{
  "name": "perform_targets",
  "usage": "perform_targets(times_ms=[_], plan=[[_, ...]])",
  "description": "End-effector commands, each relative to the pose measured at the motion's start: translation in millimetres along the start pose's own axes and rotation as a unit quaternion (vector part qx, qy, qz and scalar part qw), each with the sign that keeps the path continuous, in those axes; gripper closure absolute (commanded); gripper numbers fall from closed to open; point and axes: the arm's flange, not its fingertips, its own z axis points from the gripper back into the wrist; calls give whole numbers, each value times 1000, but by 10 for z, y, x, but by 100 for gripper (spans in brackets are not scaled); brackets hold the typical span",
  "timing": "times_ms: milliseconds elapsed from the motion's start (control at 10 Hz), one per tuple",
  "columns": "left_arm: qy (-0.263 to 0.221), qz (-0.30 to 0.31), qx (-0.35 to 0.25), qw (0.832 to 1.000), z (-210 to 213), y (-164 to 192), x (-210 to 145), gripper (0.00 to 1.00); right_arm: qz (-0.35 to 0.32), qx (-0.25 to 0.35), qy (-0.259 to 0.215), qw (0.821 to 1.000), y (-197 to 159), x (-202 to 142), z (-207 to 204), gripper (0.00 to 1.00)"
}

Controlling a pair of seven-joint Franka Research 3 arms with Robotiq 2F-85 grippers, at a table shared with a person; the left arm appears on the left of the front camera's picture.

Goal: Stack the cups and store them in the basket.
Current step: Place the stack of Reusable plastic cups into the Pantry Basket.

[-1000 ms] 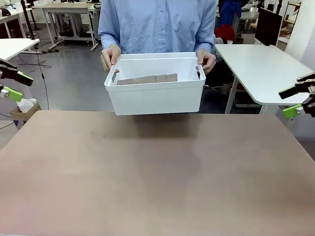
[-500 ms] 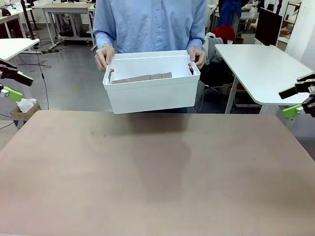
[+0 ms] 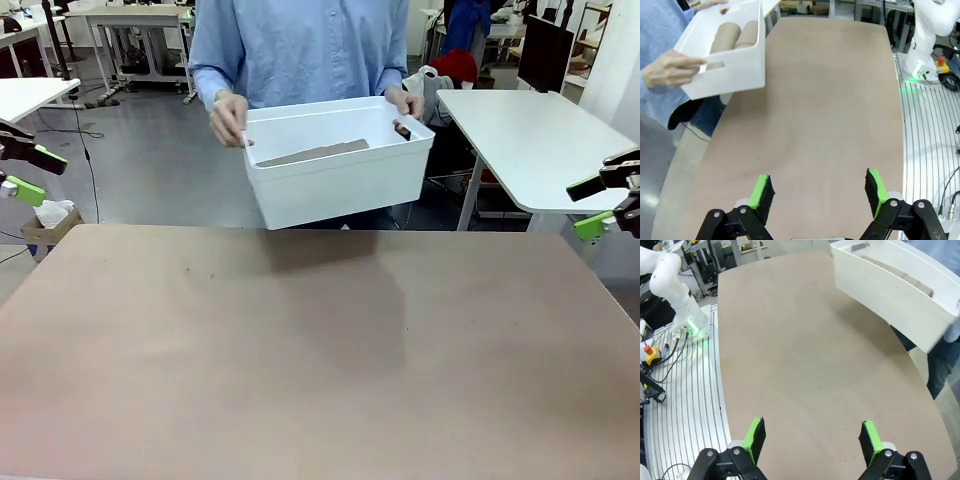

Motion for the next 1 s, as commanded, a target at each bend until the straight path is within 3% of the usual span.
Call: perform_targets(times_ms=[0,900], plan=[[-4,3,-3,1000,20,7,30,5,0,-4,1,1000,-3,8,-3,0],[-4,3,-3,1000,20,7,30,5,0,-4,1,1000,-3,8,-3,0]])
